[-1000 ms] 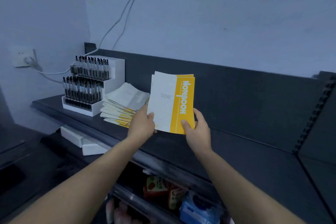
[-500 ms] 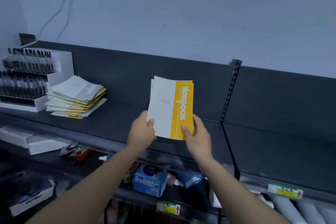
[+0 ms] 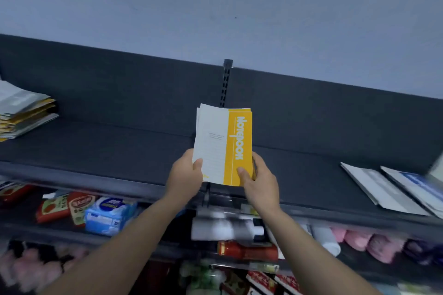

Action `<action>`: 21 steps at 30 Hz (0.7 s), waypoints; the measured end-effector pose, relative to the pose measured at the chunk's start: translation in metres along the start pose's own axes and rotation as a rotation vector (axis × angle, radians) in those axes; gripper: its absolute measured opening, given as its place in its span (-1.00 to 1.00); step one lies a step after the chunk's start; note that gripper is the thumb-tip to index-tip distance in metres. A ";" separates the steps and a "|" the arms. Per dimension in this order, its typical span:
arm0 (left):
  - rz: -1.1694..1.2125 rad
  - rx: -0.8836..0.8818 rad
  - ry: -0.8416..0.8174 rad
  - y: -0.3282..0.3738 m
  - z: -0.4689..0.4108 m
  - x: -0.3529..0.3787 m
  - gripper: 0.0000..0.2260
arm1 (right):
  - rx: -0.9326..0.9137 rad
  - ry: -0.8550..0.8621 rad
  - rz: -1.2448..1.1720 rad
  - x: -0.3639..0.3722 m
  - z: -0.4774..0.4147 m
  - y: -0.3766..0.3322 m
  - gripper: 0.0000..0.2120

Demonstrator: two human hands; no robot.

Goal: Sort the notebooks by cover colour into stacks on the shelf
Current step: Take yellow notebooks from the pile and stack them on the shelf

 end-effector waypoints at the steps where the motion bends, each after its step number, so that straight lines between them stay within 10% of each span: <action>1: -0.008 0.007 -0.014 0.007 0.002 0.013 -0.80 | 0.010 0.010 0.023 -0.012 -0.001 0.009 -0.55; 21: -0.310 0.089 -0.472 0.086 -0.046 0.258 -0.74 | 0.330 0.107 0.385 -0.162 -0.076 0.169 -0.65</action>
Point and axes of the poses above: each hand's wrist, its own z-axis away from the middle knuckle, its own x-axis out of the palm, y = z × x, the point moved 4 cm from there along -z, towards the middle knuckle, and after that the axes turned 1 degree about -y, right-handed, at the moved point
